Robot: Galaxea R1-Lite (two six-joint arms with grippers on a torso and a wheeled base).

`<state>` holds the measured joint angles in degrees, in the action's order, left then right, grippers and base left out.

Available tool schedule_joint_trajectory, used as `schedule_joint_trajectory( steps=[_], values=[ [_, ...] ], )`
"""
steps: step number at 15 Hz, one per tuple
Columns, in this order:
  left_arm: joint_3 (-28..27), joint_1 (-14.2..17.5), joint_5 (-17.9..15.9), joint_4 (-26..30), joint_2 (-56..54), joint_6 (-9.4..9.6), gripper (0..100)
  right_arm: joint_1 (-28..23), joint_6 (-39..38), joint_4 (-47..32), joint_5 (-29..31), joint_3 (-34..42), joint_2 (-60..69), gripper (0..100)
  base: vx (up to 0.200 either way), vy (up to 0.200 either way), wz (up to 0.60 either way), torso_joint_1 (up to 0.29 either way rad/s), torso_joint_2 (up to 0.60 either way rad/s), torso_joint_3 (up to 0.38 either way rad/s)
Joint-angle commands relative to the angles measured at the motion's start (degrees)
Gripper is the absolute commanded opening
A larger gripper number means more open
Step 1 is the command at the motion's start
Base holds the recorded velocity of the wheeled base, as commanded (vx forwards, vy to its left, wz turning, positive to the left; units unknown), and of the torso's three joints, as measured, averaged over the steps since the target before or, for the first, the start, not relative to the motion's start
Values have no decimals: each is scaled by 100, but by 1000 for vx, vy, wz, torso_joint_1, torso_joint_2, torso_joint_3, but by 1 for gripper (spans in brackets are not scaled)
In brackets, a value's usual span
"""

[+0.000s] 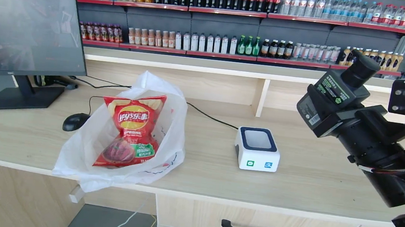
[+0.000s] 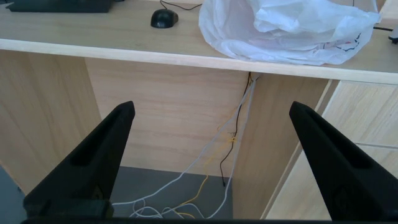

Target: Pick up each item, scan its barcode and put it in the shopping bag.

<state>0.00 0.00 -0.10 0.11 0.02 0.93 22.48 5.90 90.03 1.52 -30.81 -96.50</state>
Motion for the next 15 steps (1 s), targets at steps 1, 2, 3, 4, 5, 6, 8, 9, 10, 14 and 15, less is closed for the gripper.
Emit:
schedule_joint_trajectory(
  steps=[1,2,3,4,5,6,8,9,10,14,15],
  values=[
    [0,0,1,-2,-2,4,100,-24,8,-3,-3,-22,-35,0,0,0,0,0,0,0],
    [0,0,1,-2,-2,-5,100,-68,-19,-3,-3,-136,-35,0,0,200,0,-27,-17,12],
    [0,0,1,-2,-2,-5,100,-165,-19,-3,-3,-198,-44,0,0,200,0,7,12,-7],
    [0,0,1,-2,-2,-5,100,-191,-28,-3,-3,-207,-79,0,0,200,0,12,2,2],
    [0,0,1,-2,-2,-5,100,-191,-28,-3,-3,-207,-106,0,0,200,0,12,-2,2],
    [0,0,1,-2,-2,-14,100,-209,-36,-3,-3,-215,-132,0,0,200,0,22,7,2],
    [0,0,1,-2,-2,-14,100,-244,-159,-3,-3,-294,-211,0,0,200,0,2,2,2],
    [0,0,1,-2,-2,-14,100,-244,-159,-3,-3,-321,-238,0,0,200,0,-12,-2,-2],
    [0,0,1,-2,-2,-14,100,-244,-151,-3,-3,-321,-255,0,0,200,0,12,2,2],
    [0,0,1,-2,-2,-14,100,-244,-151,-3,-3,-233,-194,0,0,200,0,4,7,5],
    [0,0,1,-2,-2,-14,100,-244,-151,-3,-3,-233,-202,0,0,200,0,7,2,-2]
  ],
)
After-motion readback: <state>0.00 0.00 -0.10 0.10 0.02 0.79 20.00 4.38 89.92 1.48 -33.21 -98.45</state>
